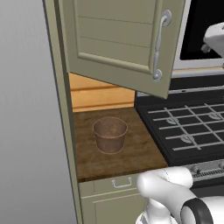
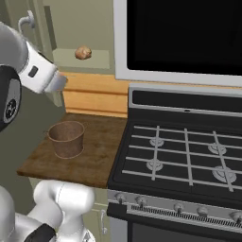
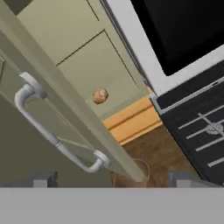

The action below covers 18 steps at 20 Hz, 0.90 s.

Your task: Open the cabinet, pick up the bread from the cabinet and place it in the basket. Then move the basket to the dining counter.

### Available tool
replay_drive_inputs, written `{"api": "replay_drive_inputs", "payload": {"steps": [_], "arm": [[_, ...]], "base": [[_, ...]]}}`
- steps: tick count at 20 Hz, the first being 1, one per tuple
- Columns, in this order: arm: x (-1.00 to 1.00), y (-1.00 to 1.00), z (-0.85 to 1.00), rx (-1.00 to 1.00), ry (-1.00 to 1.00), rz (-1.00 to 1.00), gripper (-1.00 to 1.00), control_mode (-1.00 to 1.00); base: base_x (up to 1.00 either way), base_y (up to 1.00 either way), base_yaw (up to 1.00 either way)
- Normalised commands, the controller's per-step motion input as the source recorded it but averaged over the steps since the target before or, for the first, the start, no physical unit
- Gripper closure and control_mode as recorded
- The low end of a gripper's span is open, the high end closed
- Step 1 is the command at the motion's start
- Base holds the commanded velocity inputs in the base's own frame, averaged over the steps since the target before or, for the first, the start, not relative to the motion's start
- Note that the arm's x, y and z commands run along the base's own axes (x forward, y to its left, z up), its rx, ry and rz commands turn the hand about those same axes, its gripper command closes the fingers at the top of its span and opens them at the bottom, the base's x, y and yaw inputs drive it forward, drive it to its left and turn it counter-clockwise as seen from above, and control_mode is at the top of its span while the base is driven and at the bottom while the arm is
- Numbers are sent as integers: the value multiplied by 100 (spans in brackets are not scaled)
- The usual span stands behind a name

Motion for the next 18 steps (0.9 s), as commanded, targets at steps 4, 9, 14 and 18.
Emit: {"api": "replay_drive_inputs", "payload": {"steps": [4, 9, 14, 18], "arm": [[3, -47, -23, 85, 4, 41, -100, -100], [47, -1, -7, 74, 20, 32, -100, -100], [54, 18, -3, 45, 30, 19, -100, -100], [38, 36, -8, 12, 16, 15, -100, -100]], "base": [[0, 0, 0], [0, 0, 0], [0, 0, 0], [0, 0, 0]]}}
